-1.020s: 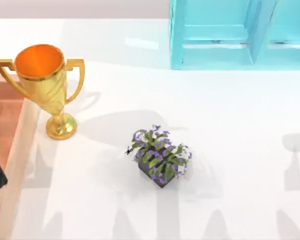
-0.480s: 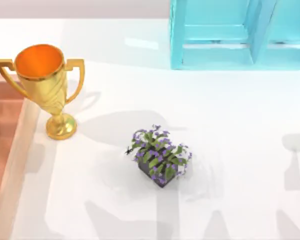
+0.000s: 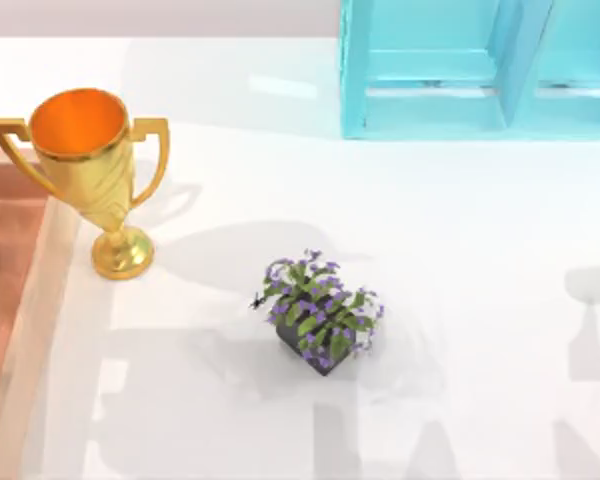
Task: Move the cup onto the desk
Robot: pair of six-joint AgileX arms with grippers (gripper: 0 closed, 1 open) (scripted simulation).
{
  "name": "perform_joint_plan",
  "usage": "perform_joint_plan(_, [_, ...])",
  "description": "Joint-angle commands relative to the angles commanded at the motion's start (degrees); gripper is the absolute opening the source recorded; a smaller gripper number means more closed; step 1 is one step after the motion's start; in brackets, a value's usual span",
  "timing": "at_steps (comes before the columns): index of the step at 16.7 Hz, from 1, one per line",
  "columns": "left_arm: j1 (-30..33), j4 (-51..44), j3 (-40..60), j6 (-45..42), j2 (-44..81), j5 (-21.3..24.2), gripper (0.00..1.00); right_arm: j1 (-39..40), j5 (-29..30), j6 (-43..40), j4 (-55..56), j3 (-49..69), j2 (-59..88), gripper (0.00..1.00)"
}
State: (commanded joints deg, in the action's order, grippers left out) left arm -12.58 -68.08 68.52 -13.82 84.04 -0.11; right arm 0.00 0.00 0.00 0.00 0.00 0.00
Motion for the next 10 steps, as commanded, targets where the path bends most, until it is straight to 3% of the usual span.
perform_joint_plan(4, [-1.4,-6.4,8.0,-1.4,7.7,-0.1,1.0,0.0,0.0,0.0,0.0,0.0,0.0,1.0])
perform_joint_plan(10, [-1.2,-6.5,8.3,-1.4,8.2,-0.1,1.0,0.0,0.0,0.0,0.0,0.0,0.0,1.0])
